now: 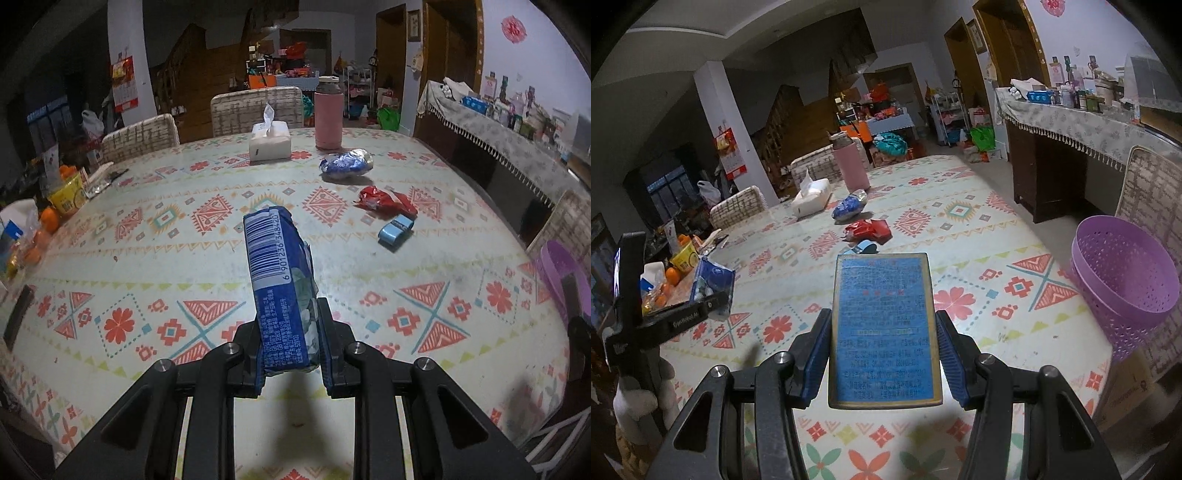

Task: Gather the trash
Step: 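Carry the blue tissue pack and blue card box over the purple basket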

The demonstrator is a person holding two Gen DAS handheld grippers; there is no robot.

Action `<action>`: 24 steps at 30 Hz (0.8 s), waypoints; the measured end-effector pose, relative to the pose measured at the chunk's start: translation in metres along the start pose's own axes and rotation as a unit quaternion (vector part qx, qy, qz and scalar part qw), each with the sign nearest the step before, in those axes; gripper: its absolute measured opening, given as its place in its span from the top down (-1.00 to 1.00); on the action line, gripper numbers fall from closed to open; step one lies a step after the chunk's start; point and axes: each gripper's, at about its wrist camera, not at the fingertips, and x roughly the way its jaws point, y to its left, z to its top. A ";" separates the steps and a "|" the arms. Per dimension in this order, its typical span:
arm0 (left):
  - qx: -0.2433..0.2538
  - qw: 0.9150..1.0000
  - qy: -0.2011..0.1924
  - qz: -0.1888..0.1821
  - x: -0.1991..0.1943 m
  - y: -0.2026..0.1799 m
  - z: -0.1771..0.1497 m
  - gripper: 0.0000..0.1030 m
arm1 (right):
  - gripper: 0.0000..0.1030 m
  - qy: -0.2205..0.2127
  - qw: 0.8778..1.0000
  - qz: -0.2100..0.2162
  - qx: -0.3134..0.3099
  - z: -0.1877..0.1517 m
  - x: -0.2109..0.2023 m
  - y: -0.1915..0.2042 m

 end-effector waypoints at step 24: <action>0.071 0.997 0.007 0.020 0.023 -0.072 0.016 0.58 | -0.14 0.008 0.996 -0.005 0.089 0.003 0.013 -0.085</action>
